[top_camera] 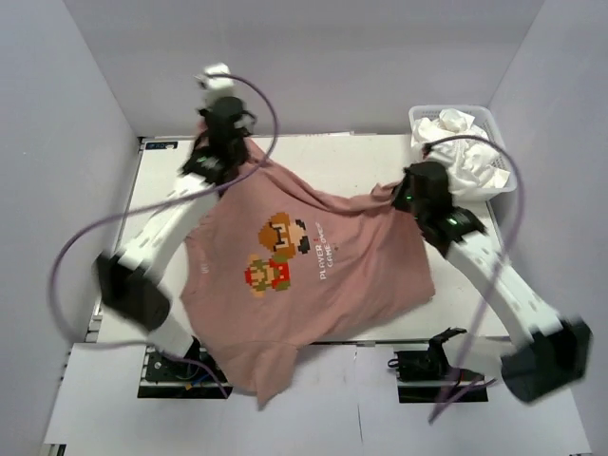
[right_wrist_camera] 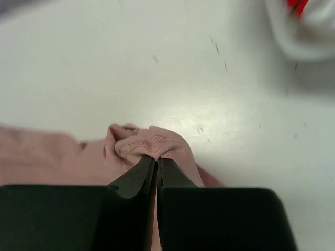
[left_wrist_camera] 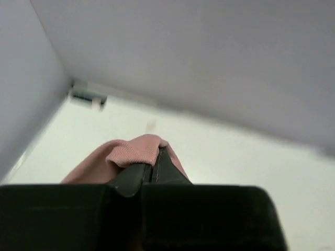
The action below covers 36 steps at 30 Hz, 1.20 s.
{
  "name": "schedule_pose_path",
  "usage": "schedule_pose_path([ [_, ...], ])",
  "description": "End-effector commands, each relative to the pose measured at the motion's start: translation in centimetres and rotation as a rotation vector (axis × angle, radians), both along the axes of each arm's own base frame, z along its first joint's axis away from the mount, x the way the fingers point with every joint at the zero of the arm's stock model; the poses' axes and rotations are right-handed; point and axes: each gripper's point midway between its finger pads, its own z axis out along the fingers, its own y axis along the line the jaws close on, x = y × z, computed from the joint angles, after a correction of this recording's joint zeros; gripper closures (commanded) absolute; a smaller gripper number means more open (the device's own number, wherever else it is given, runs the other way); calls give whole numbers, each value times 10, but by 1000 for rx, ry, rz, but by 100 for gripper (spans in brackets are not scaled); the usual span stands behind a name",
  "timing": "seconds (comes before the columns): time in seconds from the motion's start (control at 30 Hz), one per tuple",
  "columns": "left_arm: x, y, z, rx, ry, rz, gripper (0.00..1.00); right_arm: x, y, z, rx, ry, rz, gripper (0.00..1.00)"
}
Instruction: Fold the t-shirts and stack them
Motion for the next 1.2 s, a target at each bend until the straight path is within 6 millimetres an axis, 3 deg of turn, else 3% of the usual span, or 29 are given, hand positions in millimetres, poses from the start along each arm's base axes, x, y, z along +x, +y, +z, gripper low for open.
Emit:
schedule_pose_path([
  [0.0, 38, 25, -96, 56, 199, 160, 90, 31, 9, -54, 22, 95, -43, 100],
  [0.03, 59, 28, -147, 93, 328, 175, 62, 42, 19, -78, -5, 139, 1, 97],
  [0.07, 67, 29, -169, 89, 382, 193, 29, 51, 22, -82, -23, 153, 28, 83],
  [0.1, 73, 26, -187, 92, 432, 202, 0, 51, 28, -109, -49, 247, 57, 63],
  [0.13, 75, 32, -186, 98, 476, 232, 0, 56, 28, -124, -76, 320, 55, 42],
  [0.17, 83, 28, -215, 99, 532, 247, 0, 64, 31, -119, -81, 325, 53, 39],
  [0.23, 88, 24, -201, 79, 522, 234, 0, 65, 27, -130, -119, 375, 39, 27],
  [0.27, 88, 27, -205, 75, 535, 231, 0, 66, 29, -129, -116, 368, 44, 10],
  [0.37, 81, 21, -176, 22, 462, 164, 0, 59, 32, -117, -76, 327, 73, 10],
  [0.4, 71, 18, -189, 17, 495, 126, 0, 48, 31, -124, -70, 340, 85, 10],
  [0.43, 59, 19, -165, -10, 453, 101, 0, 42, 31, -120, -59, 328, 92, 10],
  [0.47, 47, 14, -185, -34, 488, 60, 0, 28, 27, -133, -58, 355, 91, 10],
  [0.5, 37, 12, -187, -54, 493, 36, 0, 23, 25, -137, -58, 364, 93, 10],
  [0.53, 27, 12, -191, -74, 501, 18, 0, 19, 24, -129, -49, 338, 94, 10],
  [0.57, 2, 12, -202, -87, 524, 1, 0, 10, 20, -141, -54, 362, 87, 10],
  [0.63, -23, 10, -218, -165, 545, -13, 0, -3, 17, -157, -57, 375, 106, 10],
  [0.67, -43, 10, -231, -198, 559, -38, 0, -2, 17, -157, -53, 366, 110, 10],
  [0.73, -62, 6, -242, -268, 565, -65, 0, -6, 20, -165, -55, 386, 130, 10],
  [0.77, -81, -3, -264, -281, 618, -110, 0, -6, 22, -166, -54, 389, 140, 10],
  [0.9, -108, -24, -271, -401, 590, -256, 0, 4, 48, -175, 16, 390, 226, 10],
  [0.97, -131, -25, -291, -443, 596, -290, 0, 13, 55, -185, 40, 410, 221, 10],
  [1.03, -139, -22, -292, -455, 579, -292, 0, 19, 57, -202, 37, 443, 210, 10],
  [1.13, -152, -20, -310, -472, 600, -286, 0, 36, 63, -198, 50, 431, 195, 10],
  [1.17, -154, -20, -311, -488, 591, -283, 0, 36, 64, -215, 38, 472, 189, 10],
])
